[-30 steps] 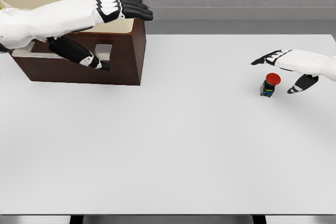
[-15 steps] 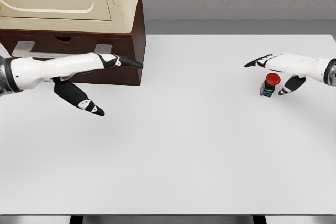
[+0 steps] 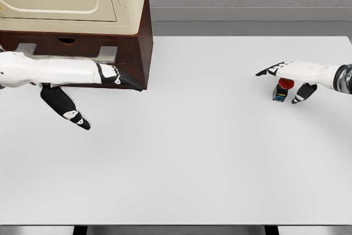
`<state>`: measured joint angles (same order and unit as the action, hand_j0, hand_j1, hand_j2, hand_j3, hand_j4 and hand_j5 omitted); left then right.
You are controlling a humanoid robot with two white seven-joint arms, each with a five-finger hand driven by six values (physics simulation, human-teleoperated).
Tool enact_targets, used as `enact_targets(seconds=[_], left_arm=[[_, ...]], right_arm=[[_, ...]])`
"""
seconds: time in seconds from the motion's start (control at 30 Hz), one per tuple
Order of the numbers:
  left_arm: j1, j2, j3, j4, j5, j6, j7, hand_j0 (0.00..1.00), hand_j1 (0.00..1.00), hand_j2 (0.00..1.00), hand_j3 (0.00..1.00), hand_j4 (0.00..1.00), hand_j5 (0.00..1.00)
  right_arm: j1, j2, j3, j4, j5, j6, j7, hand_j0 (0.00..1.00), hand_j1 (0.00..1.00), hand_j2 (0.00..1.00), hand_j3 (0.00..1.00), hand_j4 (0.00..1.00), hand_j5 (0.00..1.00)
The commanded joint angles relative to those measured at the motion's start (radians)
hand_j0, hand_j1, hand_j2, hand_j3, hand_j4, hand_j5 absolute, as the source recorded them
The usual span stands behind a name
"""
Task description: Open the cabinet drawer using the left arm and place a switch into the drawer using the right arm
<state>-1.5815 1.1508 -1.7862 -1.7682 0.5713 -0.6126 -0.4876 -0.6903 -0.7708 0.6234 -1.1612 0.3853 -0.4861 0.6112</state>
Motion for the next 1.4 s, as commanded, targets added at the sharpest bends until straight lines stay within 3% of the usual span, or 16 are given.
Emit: enact_targets(seconds=[0.0, 0.07, 0.3, 0.33, 0.47, 0.5, 0.57, 0.6, 0.7, 0.97, 1.07, 1.2, 1.23, 1.3, 1.37], left_arm=[[0.0, 0.017, 0.011, 0.0, 0.01, 0.002, -0.123, 1.0, 1.0, 1.0, 1.0, 1.0, 1.0], [0.0, 0.017, 0.011, 0.0, 0.045, 0.002, -0.123, 1.0, 1.0, 1.0, 1.0, 1.0, 1.0], [0.0, 0.015, 0.039, 0.001, 0.055, 0.002, -0.123, 1.0, 1.0, 1.0, 1.0, 1.0, 1.0], [0.003, 0.01, 0.077, 0.001, 0.084, 0.002, -0.123, 1.0, 1.0, 1.0, 1.0, 1.0, 1.0], [-0.002, 0.023, 0.113, 0.001, 0.202, 0.002, -0.123, 1.0, 1.0, 1.0, 1.0, 1.0, 1.0], [-0.003, 0.02, 0.111, 0.001, 0.265, 0.049, -0.123, 1.0, 1.0, 1.0, 1.0, 1.0, 1.0], [-0.005, 0.013, 0.114, 0.003, 0.304, 0.065, -0.123, 1.0, 1.0, 1.0, 1.0, 1.0, 1.0], [-0.005, 0.012, 0.111, 0.003, 0.389, 0.094, -0.123, 1.0, 1.0, 1.0, 1.0, 1.0, 1.0], [-0.032, 0.012, 0.114, 0.003, 0.424, 0.362, -0.123, 1.0, 1.0, 1.0, 1.0, 1.0, 1.0], [-0.054, 0.029, 0.132, 0.004, 0.372, 0.562, -0.123, 1.0, 1.0, 1.0, 1.0, 1.0, 1.0], [-0.049, 0.033, 0.159, 0.012, 0.312, 0.643, -0.123, 1.0, 1.0, 1.0, 1.0, 1.0, 1.0], [-0.04, 0.032, 0.169, 0.041, 0.233, 0.651, -0.123, 1.0, 1.0, 1.0, 1.0, 1.0, 1.0], [-0.018, 0.029, 0.208, 0.049, 0.19, 0.652, -0.123, 1.0, 1.0, 1.0, 1.0, 1.0, 1.0], [0.095, 0.026, 0.323, 0.069, 0.177, 0.66, -0.123, 1.0, 1.0, 1.0, 1.0, 1.0, 1.0], [0.098, 0.024, 0.324, 0.069, 0.18, 0.665, -0.123, 1.0, 1.0, 1.0, 1.0, 1.0, 1.0]], right_arm=[[0.0, -0.002, -0.001, 0.0, -0.002, 0.0, 0.0, 1.0, 1.0, 1.0, 1.0, 1.0, 1.0], [0.0, -0.004, -0.001, 0.0, 0.0, -0.005, 0.0, 1.0, 1.0, 1.0, 1.0, 1.0, 1.0], [-0.003, -0.008, -0.002, 0.0, 0.0, -0.003, 0.0, 1.0, 1.0, 1.0, 1.0, 1.0, 1.0], [-0.003, -0.01, -0.002, 0.002, 0.0, -0.003, 0.0, 0.98, 0.98, 0.98, 0.98, 0.98, 0.98], [-0.021, -0.007, -0.002, 0.015, 0.023, 0.001, 0.0, 0.93, 0.93, 0.93, 0.93, 0.93, 0.93], [-0.021, -0.005, -0.001, 0.015, 0.023, 0.001, 0.0, 0.91, 0.91, 0.91, 0.91, 0.91, 0.91], [-0.02, -0.004, 0.001, 0.015, 0.023, 0.0, 0.0, 0.88, 0.88, 0.88, 0.88, 0.88, 0.88], [-0.02, -0.002, 0.007, 0.015, 0.023, -0.002, 0.0, 0.88, 0.88, 0.88, 0.88, 0.88, 0.88], [-0.02, -0.002, 0.021, 0.014, 0.023, -0.003, 0.0, 0.86, 0.86, 0.86, 0.86, 0.86, 0.86], [-0.018, -0.002, 0.021, 0.015, 0.023, -0.005, 0.0, 0.72, 0.72, 0.72, 0.72, 0.72, 0.72], [-0.021, -0.002, 0.021, 0.014, 0.023, -0.005, 0.0, 0.7, 0.7, 0.7, 0.7, 0.7, 0.7], [-0.021, -0.004, 0.021, 0.011, 0.024, -0.005, 0.0, 0.65, 0.65, 0.65, 0.65, 0.65, 0.65], [-0.021, -0.002, 0.021, 0.011, 0.024, -0.005, 0.0, 0.64, 0.64, 0.64, 0.64, 0.64, 0.64], [-0.021, -0.004, 0.019, 0.011, 0.023, -0.006, 0.0, 0.54, 0.54, 0.54, 0.54, 0.54, 0.54], [-0.021, -0.002, 0.019, 0.008, 0.023, -0.006, 0.0, 0.54, 0.54, 0.54, 0.54, 0.54, 0.54]])
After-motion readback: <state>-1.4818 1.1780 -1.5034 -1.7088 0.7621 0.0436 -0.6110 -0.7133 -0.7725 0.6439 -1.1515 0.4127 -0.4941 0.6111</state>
